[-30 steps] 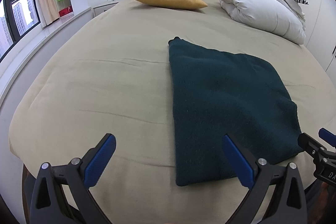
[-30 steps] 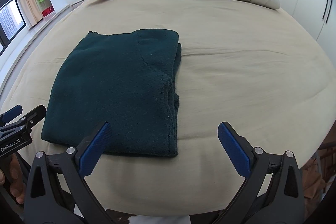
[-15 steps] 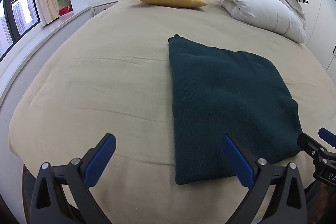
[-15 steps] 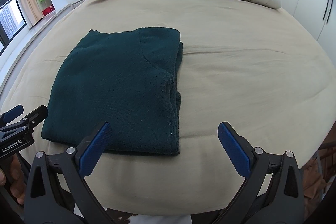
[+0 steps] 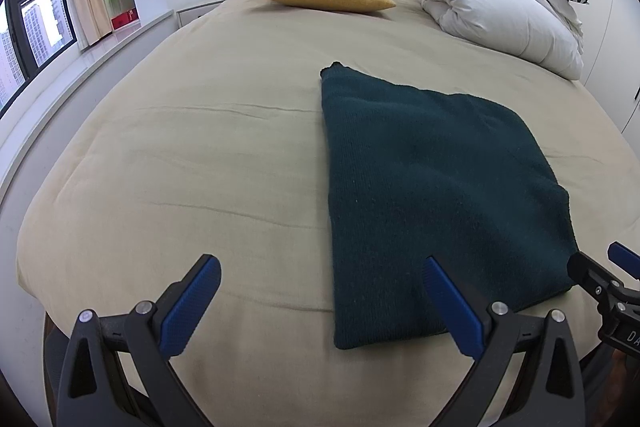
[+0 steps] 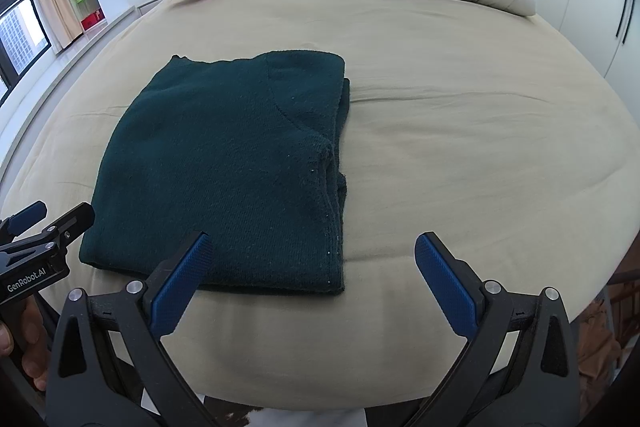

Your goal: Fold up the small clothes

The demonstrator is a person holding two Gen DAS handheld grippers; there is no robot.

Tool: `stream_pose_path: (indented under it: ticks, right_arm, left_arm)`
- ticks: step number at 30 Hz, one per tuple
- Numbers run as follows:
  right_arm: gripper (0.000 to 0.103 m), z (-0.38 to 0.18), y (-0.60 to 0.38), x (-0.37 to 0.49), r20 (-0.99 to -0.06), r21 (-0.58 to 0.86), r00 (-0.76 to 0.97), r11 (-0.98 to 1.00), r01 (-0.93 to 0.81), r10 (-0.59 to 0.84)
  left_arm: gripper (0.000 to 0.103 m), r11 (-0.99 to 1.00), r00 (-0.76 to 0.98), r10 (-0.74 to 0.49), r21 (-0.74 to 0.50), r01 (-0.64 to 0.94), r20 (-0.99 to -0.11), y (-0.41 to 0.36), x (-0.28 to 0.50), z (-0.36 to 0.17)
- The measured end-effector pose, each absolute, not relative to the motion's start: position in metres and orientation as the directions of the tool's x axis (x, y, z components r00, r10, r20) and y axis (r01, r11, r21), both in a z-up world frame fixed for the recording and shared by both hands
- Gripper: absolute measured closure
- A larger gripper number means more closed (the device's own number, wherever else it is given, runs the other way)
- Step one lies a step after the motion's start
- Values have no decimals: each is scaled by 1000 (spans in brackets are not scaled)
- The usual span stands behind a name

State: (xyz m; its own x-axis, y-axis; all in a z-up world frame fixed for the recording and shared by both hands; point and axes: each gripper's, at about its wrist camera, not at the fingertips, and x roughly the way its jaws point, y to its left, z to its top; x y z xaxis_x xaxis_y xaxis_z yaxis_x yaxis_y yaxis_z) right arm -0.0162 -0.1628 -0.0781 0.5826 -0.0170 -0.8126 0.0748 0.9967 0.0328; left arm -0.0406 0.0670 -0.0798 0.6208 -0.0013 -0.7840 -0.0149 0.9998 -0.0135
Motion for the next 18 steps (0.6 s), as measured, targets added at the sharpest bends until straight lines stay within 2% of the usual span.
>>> stream_pose_path:
  ticks: [18]
  right_arm:
    - [0,-79,-158,-18,-814,34,581,997,74,-15]
  left_arm:
    - [0,1000,621,-2,-14,-14,-784,68,-41,-80]
